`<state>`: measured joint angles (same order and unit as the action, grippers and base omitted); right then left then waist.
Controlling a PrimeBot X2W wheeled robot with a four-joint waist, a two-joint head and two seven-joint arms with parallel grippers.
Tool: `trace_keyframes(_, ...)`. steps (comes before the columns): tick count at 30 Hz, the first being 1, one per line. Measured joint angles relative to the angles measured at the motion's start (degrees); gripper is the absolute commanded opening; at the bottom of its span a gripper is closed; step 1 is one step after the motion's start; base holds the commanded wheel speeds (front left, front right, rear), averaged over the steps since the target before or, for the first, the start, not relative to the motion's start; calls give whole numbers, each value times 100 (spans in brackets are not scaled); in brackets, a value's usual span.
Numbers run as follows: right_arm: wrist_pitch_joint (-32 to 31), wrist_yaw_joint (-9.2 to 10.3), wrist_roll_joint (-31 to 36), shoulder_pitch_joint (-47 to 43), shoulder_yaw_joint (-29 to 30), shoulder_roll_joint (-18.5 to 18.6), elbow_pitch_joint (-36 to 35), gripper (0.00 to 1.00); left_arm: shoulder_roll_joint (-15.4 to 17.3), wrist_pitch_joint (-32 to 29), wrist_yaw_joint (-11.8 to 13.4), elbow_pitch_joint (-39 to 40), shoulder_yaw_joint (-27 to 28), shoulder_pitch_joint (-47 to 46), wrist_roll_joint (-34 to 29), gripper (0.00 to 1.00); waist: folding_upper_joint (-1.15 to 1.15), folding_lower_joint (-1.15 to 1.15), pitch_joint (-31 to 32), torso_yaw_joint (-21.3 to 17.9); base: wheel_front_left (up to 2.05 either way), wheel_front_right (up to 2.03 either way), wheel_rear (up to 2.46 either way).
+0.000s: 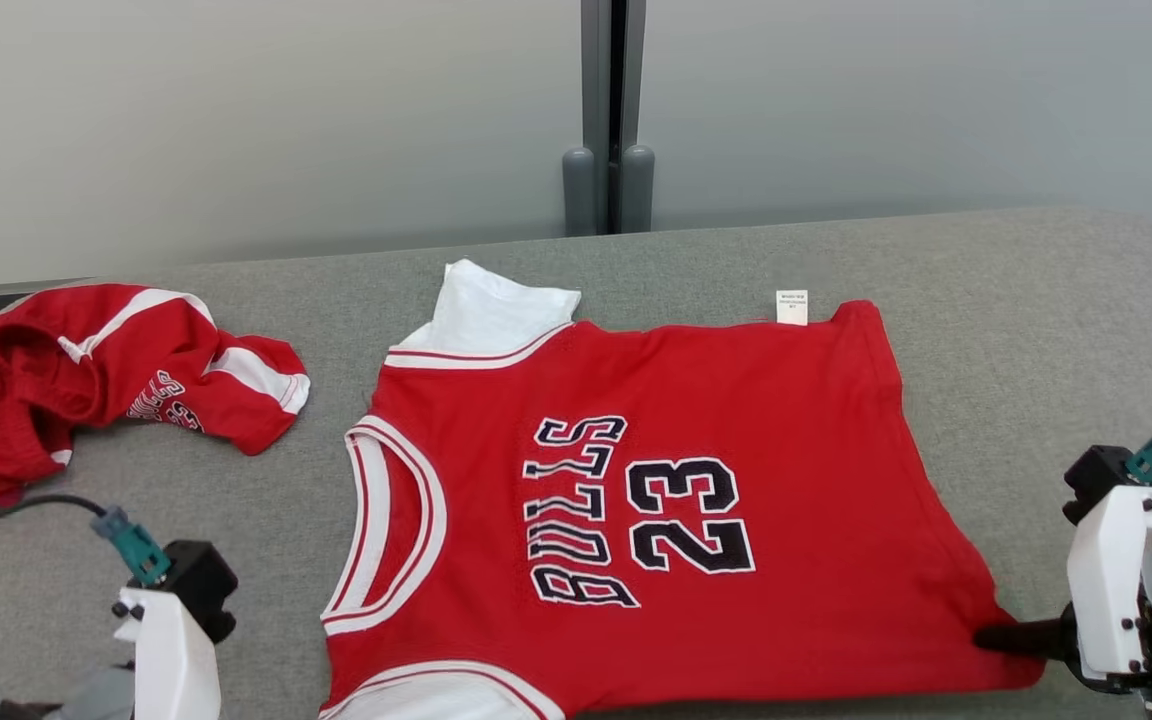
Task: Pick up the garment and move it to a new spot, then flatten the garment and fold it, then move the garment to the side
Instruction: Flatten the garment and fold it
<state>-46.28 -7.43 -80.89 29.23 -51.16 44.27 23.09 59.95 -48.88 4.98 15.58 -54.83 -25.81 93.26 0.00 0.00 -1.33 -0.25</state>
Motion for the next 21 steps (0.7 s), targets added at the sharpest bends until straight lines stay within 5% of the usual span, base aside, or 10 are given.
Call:
trace_keyframes(9,-470,-5,-42,-303,322,376,-525,0,336,-58,220,534,62,276,386,0,0,0,-263,-131,0,0,0)
trace_keyframes(21,-968,-5,405,649,875,-482,187,0,-461,-611,286,-720,315,-1096,91,0,0,0,-874,-355,0,0,0)
